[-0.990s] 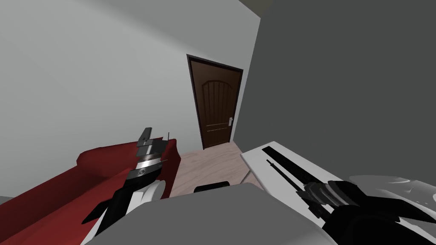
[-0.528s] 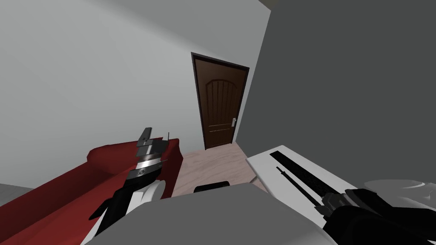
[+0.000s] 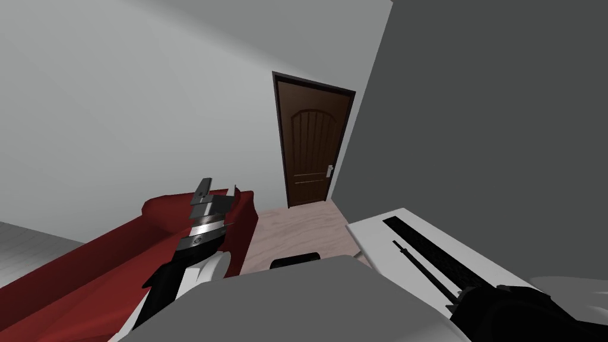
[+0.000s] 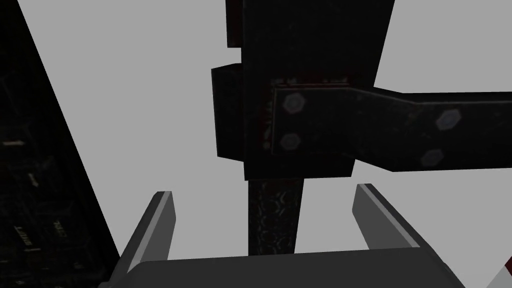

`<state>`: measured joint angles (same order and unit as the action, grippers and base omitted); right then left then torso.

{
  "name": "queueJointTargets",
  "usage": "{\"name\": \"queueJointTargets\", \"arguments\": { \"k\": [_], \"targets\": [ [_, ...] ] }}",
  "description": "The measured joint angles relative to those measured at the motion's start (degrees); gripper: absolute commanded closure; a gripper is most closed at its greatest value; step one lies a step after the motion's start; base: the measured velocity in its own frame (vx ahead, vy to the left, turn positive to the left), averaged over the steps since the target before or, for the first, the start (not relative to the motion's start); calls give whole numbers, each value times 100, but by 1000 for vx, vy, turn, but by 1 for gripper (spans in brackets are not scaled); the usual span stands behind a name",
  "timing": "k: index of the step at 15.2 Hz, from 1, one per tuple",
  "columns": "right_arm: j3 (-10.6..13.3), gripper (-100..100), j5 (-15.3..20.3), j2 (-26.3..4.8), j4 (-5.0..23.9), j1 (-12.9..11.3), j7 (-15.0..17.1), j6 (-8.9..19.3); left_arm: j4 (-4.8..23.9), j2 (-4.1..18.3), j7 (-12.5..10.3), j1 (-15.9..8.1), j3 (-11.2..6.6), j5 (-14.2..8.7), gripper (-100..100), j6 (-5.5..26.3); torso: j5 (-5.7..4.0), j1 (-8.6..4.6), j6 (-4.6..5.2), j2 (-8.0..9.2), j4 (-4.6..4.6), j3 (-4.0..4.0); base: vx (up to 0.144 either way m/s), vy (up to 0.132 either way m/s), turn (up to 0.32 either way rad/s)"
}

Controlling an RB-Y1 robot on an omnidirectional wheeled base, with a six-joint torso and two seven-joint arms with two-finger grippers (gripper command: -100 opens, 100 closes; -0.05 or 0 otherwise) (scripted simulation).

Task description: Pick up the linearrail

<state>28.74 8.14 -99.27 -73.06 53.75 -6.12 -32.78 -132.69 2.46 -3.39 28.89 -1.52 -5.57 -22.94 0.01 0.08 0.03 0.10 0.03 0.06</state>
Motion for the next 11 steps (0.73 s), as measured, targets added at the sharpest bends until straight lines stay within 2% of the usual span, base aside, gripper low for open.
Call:
{"name": "queueJointTargets", "arguments": {
  "k": [5, 11],
  "targets": [
    [1, 100, 1, 1, -5, -1, -2, -6, 0, 0, 0, 0, 0, 0, 0, 0, -3, -6, -1, -2, 0, -1, 0, 2, -23],
    [-55, 100, -55, -490, -45, -31, 136, -200, 0, 0, 0, 0, 0, 0, 0, 0, 10, 15, 1, -4, -1, -3, 1, 25, -115]
  ]
}}
